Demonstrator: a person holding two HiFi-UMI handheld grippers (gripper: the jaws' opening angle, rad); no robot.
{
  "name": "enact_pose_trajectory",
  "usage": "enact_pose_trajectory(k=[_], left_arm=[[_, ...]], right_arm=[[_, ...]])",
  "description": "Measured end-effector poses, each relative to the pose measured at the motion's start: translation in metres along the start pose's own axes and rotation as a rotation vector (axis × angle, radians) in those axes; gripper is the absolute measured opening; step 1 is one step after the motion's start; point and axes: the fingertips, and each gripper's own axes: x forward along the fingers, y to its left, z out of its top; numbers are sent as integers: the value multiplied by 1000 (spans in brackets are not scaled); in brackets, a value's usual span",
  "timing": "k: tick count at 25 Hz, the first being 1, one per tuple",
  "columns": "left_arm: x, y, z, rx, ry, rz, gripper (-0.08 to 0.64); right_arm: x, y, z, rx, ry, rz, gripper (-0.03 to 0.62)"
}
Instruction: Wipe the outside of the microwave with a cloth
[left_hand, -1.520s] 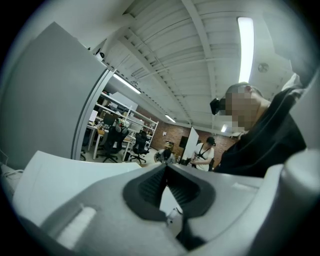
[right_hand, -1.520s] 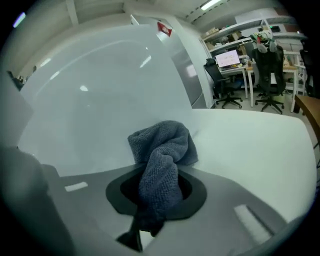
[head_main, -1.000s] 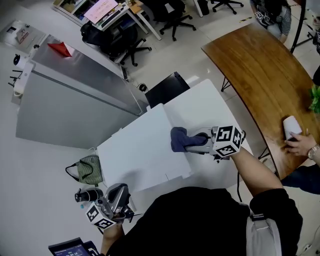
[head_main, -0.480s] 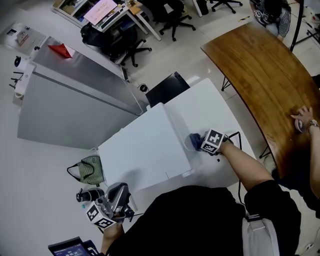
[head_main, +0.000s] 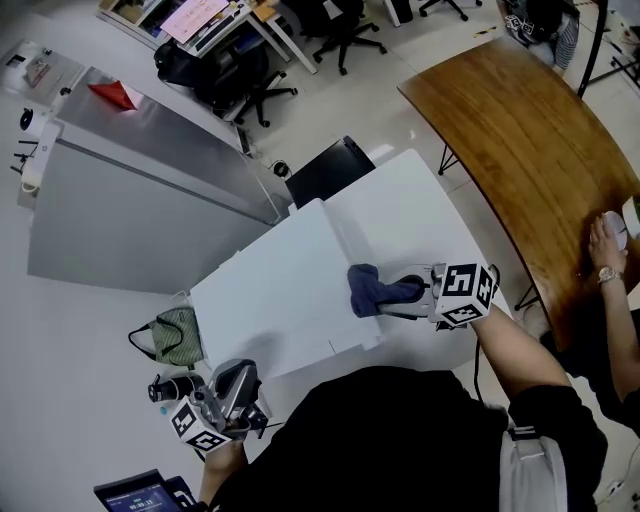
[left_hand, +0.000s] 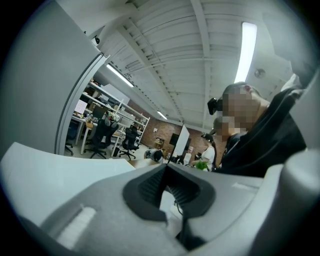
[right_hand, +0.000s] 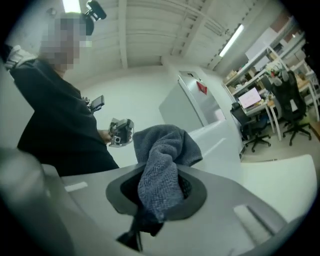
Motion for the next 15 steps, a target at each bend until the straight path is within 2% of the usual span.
enact_pose_trajectory(k=[4,6,10,13,15], left_arm=[[-2,-1,2,3,-4,-1,3],[-3,-1,2,3,-3,3,3],[-4,-2,2,5,-2,7,3],[-2,-4,1,2,-4,0,3],[0,-4,0,-6,-9,-6,3]], right_arm=[[7,-32,-79,100,169,-62,60],[10,-49,-124,136,288,-103,60],[12,-79,-190,142,546,-186,60],[10,-91,-223,130,717,-230,60],[7,-88,-221,121,719,-222,61]])
